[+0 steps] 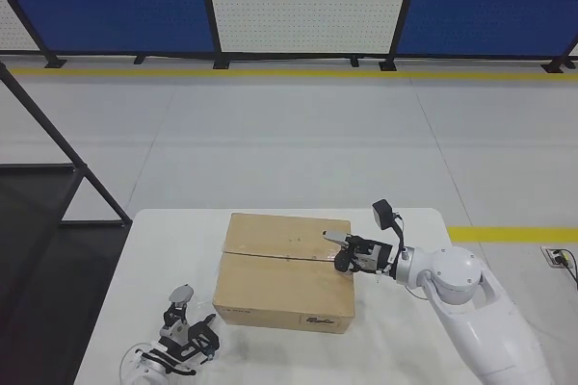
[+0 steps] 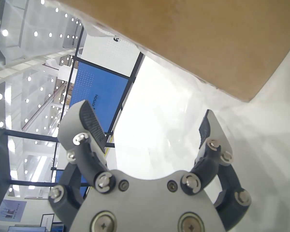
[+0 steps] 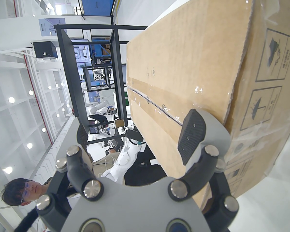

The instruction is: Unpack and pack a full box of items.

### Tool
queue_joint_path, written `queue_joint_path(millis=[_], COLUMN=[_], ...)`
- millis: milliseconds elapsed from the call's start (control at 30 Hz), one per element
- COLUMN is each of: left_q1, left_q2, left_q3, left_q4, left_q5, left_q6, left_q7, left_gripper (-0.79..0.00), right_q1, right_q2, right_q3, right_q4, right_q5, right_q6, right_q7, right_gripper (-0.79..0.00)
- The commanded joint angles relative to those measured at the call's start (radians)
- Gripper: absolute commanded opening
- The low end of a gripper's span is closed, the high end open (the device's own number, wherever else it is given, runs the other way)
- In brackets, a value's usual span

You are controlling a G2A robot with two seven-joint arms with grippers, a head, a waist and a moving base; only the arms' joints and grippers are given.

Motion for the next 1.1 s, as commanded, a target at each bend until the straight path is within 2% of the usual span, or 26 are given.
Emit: queue_joint_path(millis=[0,367,933,1067], left_q1=[-0.015,-0.083,-0.126,-0.139], left_q2=[-0.006,-0.032,-0.068,-0.072], left_q3=[0.010,0.045,0.036,0.044], left_q4=[0.017,0.089,0.176,0.183], left_q5=[-0.003,-0.025,-0.130,-0.107], left_q6=[-0.008,-0.025,0.063,0.017], left_q7=[-0.003,0.014,0.030,0.015], left_gripper=[0.000,0.000,0.000,0.000], right_q1=[0.000,0.000,0.000,0.000], right_q2=[0.000,0.000,0.000,0.000], right_q3=[0.000,0.000,0.000,0.000], right_q4=[0.000,0.000,0.000,0.000], right_q5=[0.000,0.000,0.000,0.000], right_q6=[0.000,0.000,0.000,0.000], right_q7=[0.000,0.000,0.000,0.000], right_gripper=[0.000,0.000,0.000,0.000])
